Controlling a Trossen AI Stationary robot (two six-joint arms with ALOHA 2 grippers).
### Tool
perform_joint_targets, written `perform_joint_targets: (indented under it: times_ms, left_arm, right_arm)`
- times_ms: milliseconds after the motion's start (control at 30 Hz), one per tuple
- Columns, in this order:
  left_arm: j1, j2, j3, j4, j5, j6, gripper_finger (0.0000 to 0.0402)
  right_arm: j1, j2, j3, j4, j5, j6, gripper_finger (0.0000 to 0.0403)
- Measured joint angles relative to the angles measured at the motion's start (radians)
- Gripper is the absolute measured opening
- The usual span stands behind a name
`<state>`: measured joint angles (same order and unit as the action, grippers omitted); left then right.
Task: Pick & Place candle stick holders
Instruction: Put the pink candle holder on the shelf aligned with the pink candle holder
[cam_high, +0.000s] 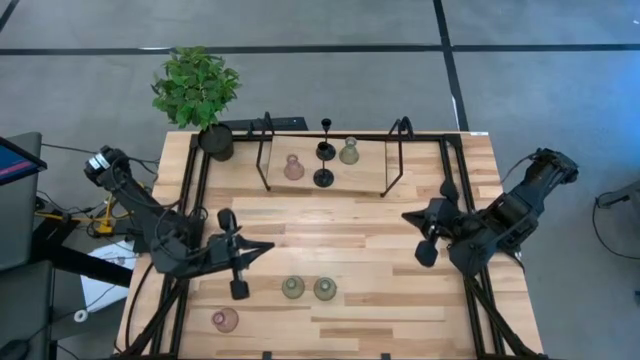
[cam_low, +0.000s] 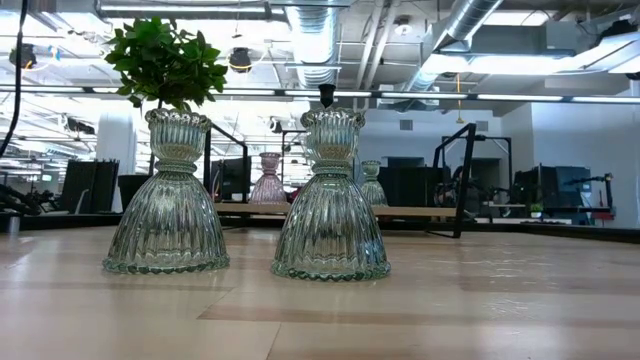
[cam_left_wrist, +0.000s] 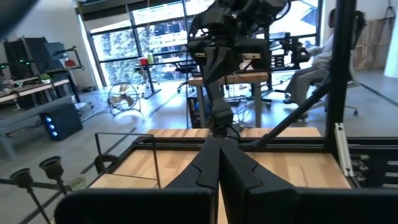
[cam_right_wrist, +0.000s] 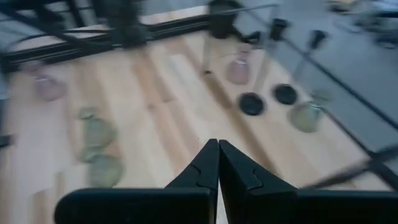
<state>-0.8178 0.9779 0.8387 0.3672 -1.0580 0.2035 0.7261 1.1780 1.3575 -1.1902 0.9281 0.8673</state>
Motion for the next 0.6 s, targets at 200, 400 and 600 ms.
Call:
perform_joint_targets:
  times_ms: [200,400,600]
  left_arm:
    - [-0.052,0.0,0.0,0.0,-0.012,-0.065,0.0002]
    - [-0.188,0.006,0.0,0.0,-0.22,-0.198,0.0002]
    - [-0.31,0.052,0.043,0.007,-0.352,-0.231,0.0002]
  right_arm:
    - [-0.026,0.018,0.001,0.28,-0.159,-0.275,0.0]
    - [-0.042,0.021,0.001,0.272,-0.167,-0.325,0.0]
    - [-0.039,0.02,0.0,0.244,-0.167,-0.32,0.0]
